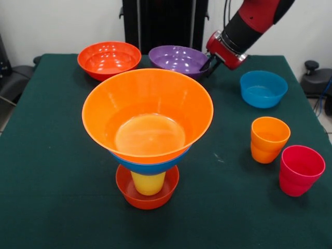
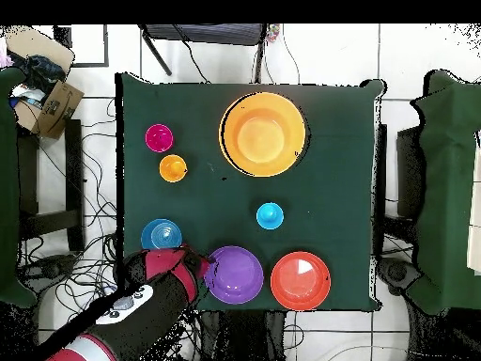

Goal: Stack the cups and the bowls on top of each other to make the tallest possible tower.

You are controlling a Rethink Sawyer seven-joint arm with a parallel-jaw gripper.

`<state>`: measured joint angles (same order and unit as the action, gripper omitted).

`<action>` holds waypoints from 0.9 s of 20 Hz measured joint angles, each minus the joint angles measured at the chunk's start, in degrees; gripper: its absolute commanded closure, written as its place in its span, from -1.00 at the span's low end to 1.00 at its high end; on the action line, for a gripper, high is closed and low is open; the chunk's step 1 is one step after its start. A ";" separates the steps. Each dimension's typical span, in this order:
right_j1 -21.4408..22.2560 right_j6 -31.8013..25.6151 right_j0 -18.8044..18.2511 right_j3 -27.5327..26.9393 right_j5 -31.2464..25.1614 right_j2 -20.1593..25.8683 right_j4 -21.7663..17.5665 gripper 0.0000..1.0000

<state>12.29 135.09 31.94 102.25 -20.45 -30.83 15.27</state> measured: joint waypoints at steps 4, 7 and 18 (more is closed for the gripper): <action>0.11 0.00 -0.89 0.43 0.00 0.14 0.00 1.00; 0.46 0.00 -2.15 0.80 0.00 0.56 0.00 1.00; 7.40 0.00 -4.67 2.36 -4.11 0.87 -0.01 1.00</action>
<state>19.69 135.09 27.27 104.61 -24.56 -29.95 15.26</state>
